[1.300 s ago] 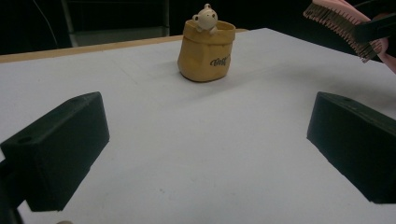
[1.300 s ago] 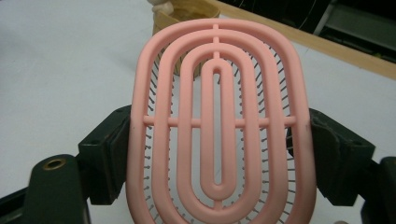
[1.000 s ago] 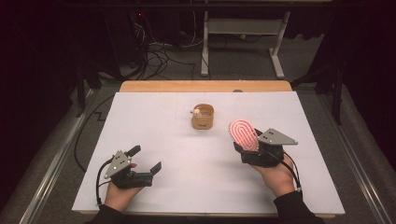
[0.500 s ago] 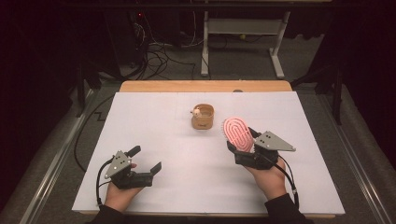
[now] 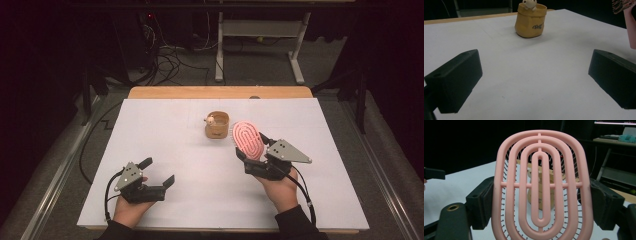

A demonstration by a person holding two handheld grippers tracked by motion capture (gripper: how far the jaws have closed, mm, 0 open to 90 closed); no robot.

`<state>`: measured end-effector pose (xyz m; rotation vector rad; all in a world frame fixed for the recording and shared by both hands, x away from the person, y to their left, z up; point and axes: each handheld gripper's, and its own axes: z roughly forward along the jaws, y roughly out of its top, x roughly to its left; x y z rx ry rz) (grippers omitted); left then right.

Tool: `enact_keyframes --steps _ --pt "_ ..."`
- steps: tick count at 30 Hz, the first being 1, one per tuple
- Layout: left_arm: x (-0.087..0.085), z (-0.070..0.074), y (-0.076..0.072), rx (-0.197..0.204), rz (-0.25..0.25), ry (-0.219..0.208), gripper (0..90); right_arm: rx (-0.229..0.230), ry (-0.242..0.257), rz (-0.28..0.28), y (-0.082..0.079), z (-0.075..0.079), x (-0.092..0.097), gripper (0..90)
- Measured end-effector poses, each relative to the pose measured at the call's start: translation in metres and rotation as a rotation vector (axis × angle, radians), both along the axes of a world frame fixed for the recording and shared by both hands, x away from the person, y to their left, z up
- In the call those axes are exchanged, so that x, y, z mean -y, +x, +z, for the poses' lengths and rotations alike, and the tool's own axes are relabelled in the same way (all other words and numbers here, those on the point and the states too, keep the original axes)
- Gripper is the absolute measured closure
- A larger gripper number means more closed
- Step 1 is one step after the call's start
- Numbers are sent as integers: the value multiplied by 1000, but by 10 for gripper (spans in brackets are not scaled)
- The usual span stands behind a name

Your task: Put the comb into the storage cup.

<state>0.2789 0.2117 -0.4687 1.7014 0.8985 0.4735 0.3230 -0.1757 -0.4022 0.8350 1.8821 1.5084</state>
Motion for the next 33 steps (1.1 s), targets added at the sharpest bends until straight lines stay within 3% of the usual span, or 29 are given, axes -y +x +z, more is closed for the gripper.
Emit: enact_keyframes --steps 9,27,33 --pt "5 0 -3 -9 -8 6 0 61 -2 25 -6 1 -10 204" --pt "18 3 -9 11 -56 43 0 39 -42 24 -13 -16 -10 204" --pt "20 8 -9 14 -74 35 0 44 -53 24 -14 -19 -14 204"
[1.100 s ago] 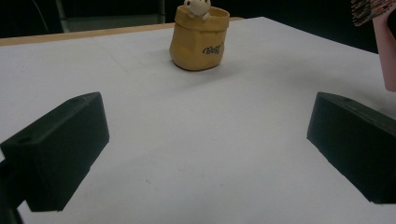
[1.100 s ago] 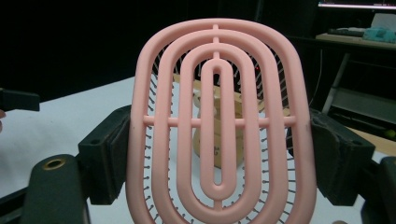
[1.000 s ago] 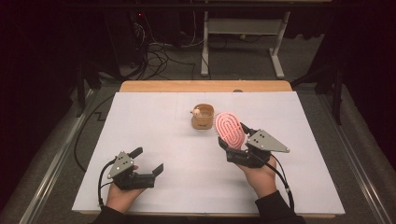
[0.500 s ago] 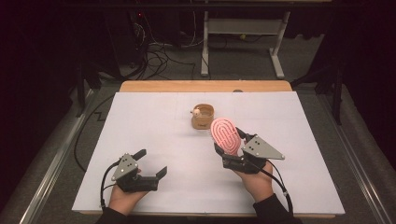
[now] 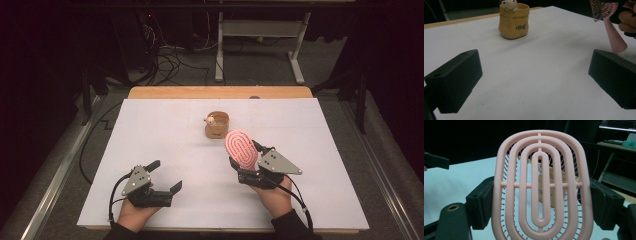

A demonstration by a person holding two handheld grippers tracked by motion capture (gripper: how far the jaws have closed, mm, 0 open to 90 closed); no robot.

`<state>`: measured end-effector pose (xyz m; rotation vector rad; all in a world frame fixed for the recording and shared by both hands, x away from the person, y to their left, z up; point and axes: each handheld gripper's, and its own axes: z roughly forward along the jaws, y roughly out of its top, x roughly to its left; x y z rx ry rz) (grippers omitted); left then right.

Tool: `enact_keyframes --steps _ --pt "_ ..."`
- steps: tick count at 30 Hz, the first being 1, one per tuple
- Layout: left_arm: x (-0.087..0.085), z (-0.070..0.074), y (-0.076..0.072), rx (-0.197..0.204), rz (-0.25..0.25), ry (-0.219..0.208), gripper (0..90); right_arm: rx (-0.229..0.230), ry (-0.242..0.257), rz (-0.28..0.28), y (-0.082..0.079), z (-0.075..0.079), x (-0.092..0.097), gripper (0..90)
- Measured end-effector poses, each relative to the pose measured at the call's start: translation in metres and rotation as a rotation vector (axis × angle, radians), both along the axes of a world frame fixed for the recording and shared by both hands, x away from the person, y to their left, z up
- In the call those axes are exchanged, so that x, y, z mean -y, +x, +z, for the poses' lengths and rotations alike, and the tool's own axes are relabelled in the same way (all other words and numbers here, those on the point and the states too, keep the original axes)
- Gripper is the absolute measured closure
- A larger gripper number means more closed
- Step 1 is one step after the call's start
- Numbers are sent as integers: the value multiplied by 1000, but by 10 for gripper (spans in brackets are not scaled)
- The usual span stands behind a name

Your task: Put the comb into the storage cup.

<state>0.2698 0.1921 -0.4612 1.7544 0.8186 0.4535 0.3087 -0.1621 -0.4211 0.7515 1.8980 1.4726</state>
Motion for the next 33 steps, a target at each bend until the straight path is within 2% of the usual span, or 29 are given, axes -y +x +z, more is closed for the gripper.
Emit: enact_keyframes --steps 1,5,14,21,23,27,30,33 --pt "1 2 1 2 -5 10 0 0 0 0 0 0 0 204" --pt "8 14 1 3 -20 -6 0 22 0 3 -2 2 -2 204" --pt "22 37 7 -2 -23 -1 0 63 24 -8 -6 11 5 204" --pt "32 46 12 4 -28 -2 0 74 19 -8 -9 12 5 204" --pt "37 51 15 -8 -37 -13 0 82 19 -9 -9 12 4 204" --pt "43 56 16 -1 -49 -9 0 87 20 -10 -10 12 3 203" --pt "50 62 18 -3 -64 -23 0 97 19 -8 -11 12 2 203" --pt "54 64 18 2 -71 -15 0 110 16 -9 -12 12 1 203"
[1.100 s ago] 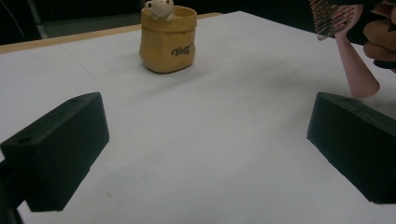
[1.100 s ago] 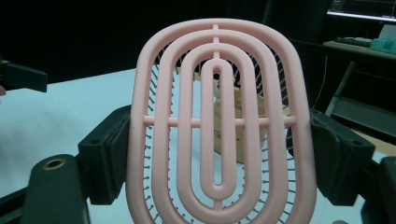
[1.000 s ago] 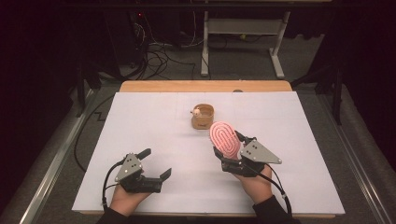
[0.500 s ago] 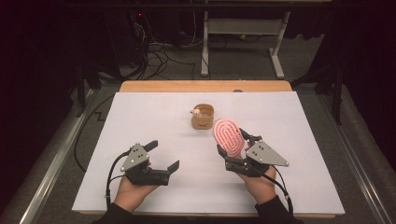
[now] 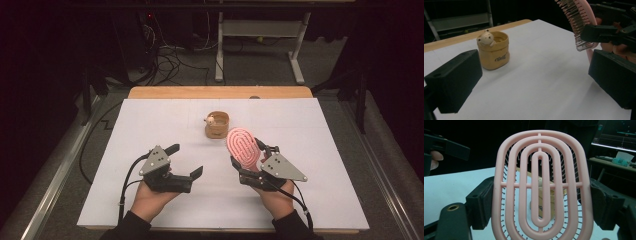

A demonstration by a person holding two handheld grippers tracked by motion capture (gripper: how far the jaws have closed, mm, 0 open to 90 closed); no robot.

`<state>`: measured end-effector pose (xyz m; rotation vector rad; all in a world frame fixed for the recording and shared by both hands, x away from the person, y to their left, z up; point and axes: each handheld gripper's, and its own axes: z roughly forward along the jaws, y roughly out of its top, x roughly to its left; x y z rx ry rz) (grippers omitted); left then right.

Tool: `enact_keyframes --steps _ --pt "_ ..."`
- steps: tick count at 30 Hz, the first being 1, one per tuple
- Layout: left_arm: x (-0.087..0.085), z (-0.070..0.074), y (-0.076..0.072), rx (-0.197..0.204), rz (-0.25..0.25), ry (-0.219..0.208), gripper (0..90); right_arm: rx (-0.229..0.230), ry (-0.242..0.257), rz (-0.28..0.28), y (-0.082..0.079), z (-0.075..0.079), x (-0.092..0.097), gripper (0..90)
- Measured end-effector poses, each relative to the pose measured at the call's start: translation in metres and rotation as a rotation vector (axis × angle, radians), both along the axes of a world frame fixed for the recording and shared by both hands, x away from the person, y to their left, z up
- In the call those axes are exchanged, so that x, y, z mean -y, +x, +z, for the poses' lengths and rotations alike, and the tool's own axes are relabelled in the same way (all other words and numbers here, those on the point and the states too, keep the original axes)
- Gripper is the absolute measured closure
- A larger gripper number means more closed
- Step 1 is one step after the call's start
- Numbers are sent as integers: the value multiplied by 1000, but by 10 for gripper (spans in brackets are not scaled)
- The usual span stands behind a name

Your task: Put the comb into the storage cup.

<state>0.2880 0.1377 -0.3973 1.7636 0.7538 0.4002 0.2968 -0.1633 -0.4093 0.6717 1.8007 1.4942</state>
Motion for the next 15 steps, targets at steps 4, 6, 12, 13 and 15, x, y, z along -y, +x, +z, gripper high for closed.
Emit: enact_keyframes --steps 4,6,12,13,15 --pt "7 2 2 -9 -21 0 0 6 -1 1 0 -1 -2 203" --pt "10 3 3 -9 -24 2 0 8 -9 4 0 -2 -4 203" --pt "18 5 8 -17 -34 -11 0 7 -21 17 -2 -4 -8 204" --pt "18 5 8 -17 -34 -11 0 7 -21 17 -2 -4 -8 204" --pt "20 7 9 -24 -39 -17 0 2 -23 20 -2 -5 -10 204"
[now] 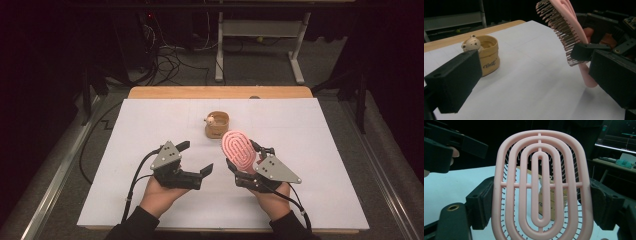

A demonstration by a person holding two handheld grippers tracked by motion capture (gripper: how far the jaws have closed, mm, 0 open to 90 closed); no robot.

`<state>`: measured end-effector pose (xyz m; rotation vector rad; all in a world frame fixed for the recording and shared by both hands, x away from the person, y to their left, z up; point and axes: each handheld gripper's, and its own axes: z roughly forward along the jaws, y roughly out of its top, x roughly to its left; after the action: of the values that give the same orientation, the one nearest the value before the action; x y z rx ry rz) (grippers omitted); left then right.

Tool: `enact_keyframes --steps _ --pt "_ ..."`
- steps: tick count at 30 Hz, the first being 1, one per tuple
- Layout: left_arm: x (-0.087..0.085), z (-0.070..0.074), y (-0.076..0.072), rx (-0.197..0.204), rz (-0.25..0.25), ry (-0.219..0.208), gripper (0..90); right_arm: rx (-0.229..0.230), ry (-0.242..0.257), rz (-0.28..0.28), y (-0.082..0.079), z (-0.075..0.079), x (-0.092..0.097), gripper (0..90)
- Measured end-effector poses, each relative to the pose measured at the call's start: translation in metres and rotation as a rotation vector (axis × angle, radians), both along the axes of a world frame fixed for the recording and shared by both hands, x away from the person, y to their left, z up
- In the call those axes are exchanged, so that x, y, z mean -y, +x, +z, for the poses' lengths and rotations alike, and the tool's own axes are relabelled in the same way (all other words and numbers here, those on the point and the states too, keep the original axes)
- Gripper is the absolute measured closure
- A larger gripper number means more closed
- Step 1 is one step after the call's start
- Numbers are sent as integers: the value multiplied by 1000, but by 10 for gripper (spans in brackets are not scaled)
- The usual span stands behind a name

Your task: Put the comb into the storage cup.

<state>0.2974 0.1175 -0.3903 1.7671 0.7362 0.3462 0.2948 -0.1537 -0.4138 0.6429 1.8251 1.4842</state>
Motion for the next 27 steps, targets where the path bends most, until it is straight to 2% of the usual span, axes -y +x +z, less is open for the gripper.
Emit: enact_keyframes --steps 5,8,16,27 --pt "8 6 2 4 -14 -4 0 0 -4 8 -1 -1 -4 204" --pt "11 9 4 -10 -25 -19 0 9 -6 8 -2 -1 -5 204" --pt "19 14 7 -11 -37 -15 0 15 -11 12 -3 -2 -7 203" --pt "34 18 15 -38 -56 -5 0 40 -16 14 -6 -3 -10 203"
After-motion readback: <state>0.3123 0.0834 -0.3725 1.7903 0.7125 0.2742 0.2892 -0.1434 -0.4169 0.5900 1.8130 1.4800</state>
